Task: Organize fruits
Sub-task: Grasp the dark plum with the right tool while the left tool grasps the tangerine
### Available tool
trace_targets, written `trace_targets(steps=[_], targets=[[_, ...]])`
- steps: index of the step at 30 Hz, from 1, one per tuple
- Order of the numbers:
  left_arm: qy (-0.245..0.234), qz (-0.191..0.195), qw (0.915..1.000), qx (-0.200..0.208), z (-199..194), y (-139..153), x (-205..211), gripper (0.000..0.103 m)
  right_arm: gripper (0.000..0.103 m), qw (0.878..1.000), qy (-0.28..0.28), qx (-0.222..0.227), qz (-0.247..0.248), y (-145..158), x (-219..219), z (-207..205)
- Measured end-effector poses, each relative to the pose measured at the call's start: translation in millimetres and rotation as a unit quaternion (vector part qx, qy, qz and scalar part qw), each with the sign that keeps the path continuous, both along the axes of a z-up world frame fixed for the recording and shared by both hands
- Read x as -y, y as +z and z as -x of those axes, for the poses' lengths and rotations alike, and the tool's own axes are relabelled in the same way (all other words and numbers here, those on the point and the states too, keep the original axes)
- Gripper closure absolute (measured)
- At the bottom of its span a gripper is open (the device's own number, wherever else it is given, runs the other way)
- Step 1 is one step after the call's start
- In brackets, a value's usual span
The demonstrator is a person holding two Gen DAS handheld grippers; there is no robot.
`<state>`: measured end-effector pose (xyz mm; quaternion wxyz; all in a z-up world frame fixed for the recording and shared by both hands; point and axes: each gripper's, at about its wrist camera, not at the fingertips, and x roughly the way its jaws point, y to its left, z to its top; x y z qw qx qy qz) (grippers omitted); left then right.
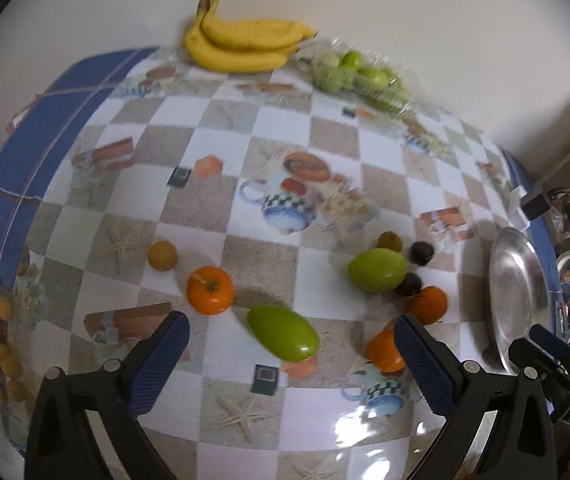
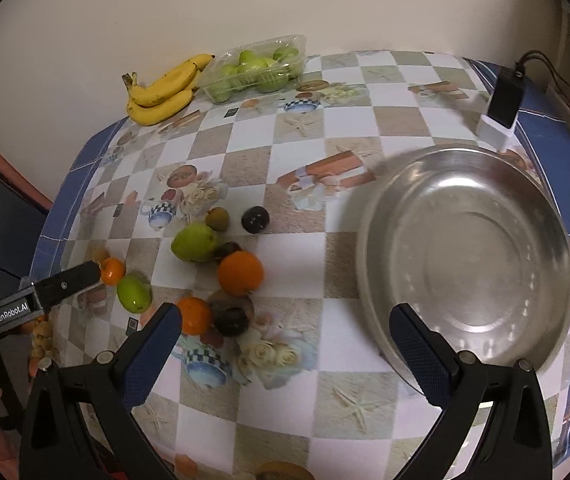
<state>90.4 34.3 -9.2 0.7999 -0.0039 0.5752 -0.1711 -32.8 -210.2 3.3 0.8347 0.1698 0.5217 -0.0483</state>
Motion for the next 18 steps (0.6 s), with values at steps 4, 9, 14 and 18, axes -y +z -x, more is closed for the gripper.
trace_targets(steps=[4,9,14,18], targets=[[0.008,-0.014,0.9994,-0.029,-17,-10,-11,0.002,0.014,1.000,0.008,-0.014,-0.006,-6,-14,-13],[0.009,-0.041,0.9983,-0.041,-35,-20,-22,0.016,0.036,0.999,0.009,-0.037,-0.009,-19,-30,-26],[0.018,-0.035,0.9975,-0.059,-48,-31,-32,0.024,0.044,0.998,0.005,-0.061,-0.012,-34,-38,-31],[0.023,-0.033,0.9965,-0.074,-55,-43,-37,0.031,0.051,0.997,-0.004,-0.075,-0.018,-44,-40,-33]])
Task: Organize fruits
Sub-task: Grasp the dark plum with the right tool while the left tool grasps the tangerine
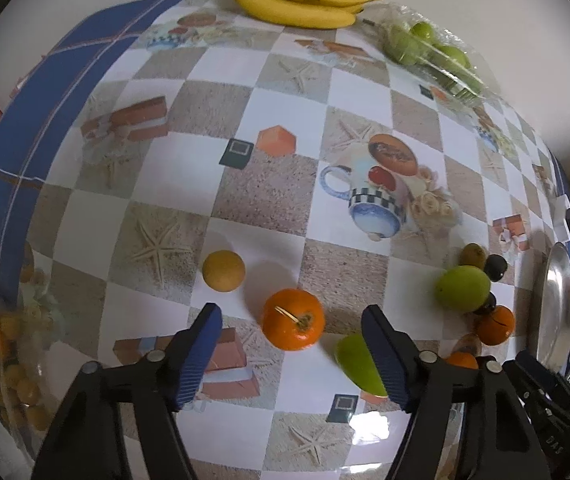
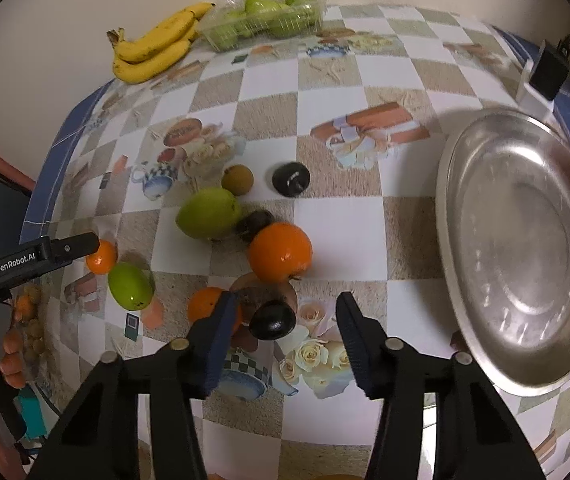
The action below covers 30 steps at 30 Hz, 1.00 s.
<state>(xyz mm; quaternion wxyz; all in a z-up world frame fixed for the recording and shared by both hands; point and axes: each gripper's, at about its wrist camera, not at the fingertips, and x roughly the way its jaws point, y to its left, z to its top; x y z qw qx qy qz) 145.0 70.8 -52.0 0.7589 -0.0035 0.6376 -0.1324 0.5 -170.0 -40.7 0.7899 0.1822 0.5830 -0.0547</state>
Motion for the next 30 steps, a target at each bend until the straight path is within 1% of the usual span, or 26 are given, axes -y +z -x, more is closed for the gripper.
trace_targets(steps=[2,5,9,13,16,20,24,30], targets=[[0.000,0.002,1.0000,-0.005,-2,-5,-1,0.034,0.052,1.000,-0.002,-0.005,-0.004,-4,0,0],[0.002,0.004,0.9999,-0.012,-3,-9,-1,0.037,0.059,1.000,-0.001,-0.014,-0.001,-10,-1,0],[0.003,0.008,0.9998,-0.019,-1,-14,1,0.038,0.060,1.000,-0.003,-0.024,-0.009,-16,0,0],[0.001,0.007,0.9997,-0.023,0,-18,6,0.045,0.061,1.000,0.001,-0.024,-0.011,-17,-2,0],[0.007,0.008,0.9996,-0.025,0,-19,6,0.049,0.065,0.999,0.002,-0.025,-0.022,-19,-2,-1],[0.019,0.009,0.9994,-0.029,-1,-23,7,0.056,0.066,0.999,0.003,-0.030,-0.044,-23,-4,-1],[0.025,0.007,0.9993,-0.026,1,-22,5,0.062,0.067,0.998,0.001,-0.032,-0.053,-25,-4,0],[0.030,0.005,0.9992,-0.025,-1,-21,4,0.063,0.073,0.997,-0.003,-0.030,-0.070,-26,-3,0]])
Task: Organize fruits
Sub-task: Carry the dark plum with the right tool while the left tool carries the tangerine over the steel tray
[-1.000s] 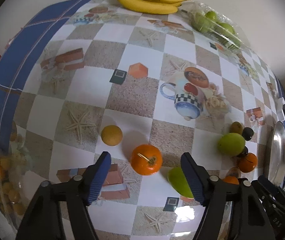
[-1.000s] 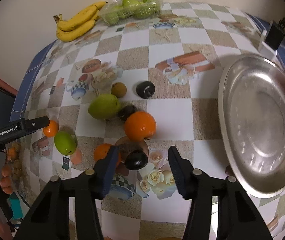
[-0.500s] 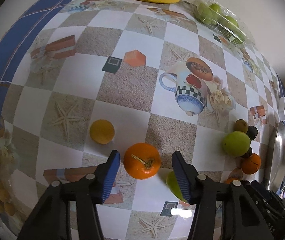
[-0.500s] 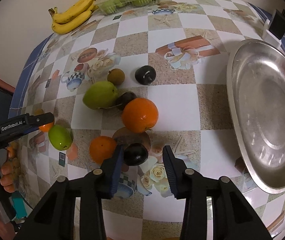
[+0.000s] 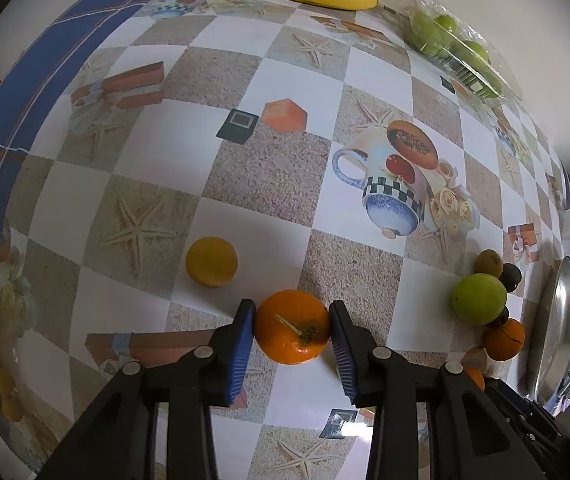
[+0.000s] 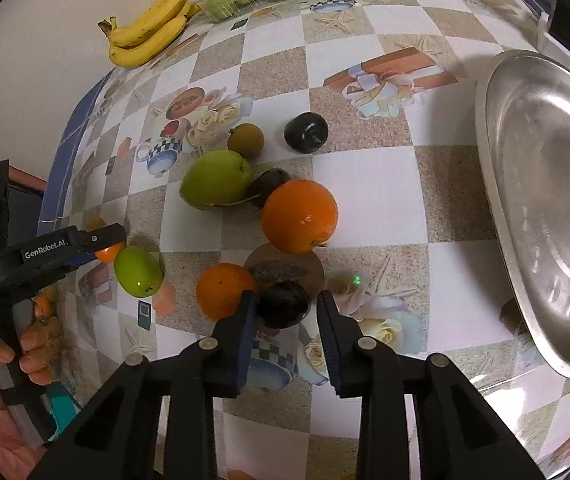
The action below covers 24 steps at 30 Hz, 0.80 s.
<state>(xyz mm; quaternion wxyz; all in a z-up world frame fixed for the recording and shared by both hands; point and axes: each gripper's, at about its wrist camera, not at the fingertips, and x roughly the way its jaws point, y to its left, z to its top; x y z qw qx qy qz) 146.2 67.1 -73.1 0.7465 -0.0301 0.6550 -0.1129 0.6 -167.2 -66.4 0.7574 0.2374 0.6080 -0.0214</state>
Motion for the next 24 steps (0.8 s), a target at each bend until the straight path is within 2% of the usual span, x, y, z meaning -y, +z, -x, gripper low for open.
trace_targets(steps=[10,16,24], targets=[[0.024,-0.003,0.9997,-0.004,2,3,-6,0.063,0.076,1.000,-0.008,0.006,-0.020,1,2,2],[0.041,-0.010,0.9991,0.001,3,10,-10,0.063,0.076,0.999,-0.010,0.026,-0.016,14,5,4],[0.055,-0.020,0.9982,0.013,11,31,-5,0.063,0.076,0.999,-0.019,0.042,0.020,28,12,5]])
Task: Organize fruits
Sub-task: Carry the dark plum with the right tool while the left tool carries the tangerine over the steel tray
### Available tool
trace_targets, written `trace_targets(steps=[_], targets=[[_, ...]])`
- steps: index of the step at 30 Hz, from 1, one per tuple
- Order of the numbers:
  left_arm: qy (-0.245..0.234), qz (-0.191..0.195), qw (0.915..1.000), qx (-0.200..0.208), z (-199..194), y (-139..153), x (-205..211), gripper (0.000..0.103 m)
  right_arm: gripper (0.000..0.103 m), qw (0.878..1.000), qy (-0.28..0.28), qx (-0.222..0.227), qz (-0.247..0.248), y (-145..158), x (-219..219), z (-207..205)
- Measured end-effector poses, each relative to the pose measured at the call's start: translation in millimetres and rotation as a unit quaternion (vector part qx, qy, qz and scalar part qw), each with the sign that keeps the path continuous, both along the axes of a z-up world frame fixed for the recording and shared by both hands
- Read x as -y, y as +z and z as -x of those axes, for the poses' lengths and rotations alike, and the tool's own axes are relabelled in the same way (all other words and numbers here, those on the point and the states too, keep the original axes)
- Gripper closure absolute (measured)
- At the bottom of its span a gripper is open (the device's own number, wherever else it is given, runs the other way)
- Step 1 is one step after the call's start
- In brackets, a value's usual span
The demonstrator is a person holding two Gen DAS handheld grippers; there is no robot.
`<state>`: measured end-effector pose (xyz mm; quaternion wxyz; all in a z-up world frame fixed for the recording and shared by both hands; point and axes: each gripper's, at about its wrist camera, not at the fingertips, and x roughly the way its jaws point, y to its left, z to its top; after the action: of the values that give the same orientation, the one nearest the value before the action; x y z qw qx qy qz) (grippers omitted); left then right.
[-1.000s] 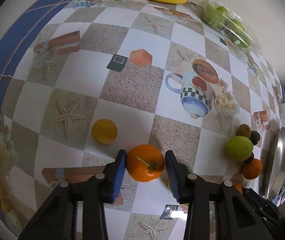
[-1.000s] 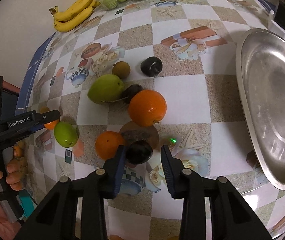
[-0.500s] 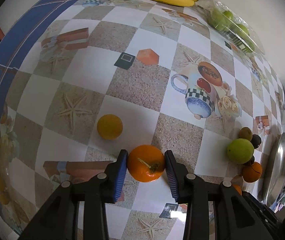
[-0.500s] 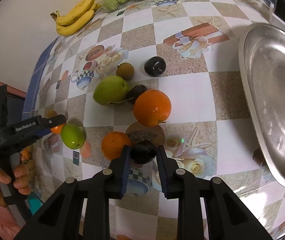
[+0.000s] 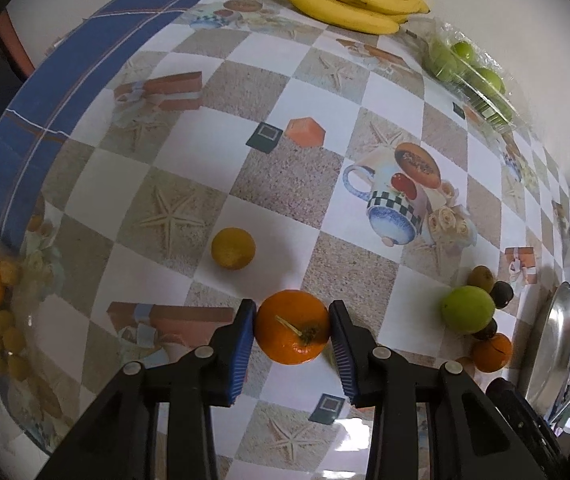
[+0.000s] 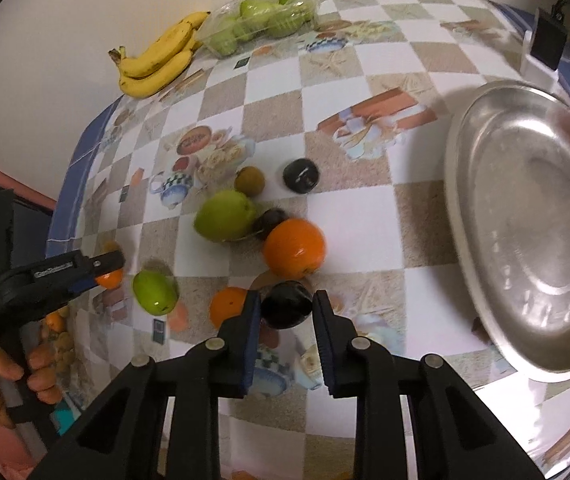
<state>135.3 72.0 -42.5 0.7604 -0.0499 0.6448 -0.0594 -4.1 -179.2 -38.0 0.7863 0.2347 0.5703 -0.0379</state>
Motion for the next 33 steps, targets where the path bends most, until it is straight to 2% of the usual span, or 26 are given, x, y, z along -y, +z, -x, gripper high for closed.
trace_targets(steps=[11,21,25,33], targets=[[0.007,-0.020,0.9995,0.023,13,28,39,0.063,0.076,0.998,-0.049,0.007,0.051,10,40,2],[-0.052,-0.014,0.9976,0.044,25,45,139,0.063,0.076,0.988,-0.121,0.015,0.096,23,98,12],[-0.079,-0.008,0.9958,0.046,37,45,178,0.063,0.076,0.983,-0.155,0.013,0.102,23,128,18],[-0.134,0.007,0.9898,0.047,59,34,251,0.063,0.076,0.966,-0.212,0.009,0.144,28,178,34]])
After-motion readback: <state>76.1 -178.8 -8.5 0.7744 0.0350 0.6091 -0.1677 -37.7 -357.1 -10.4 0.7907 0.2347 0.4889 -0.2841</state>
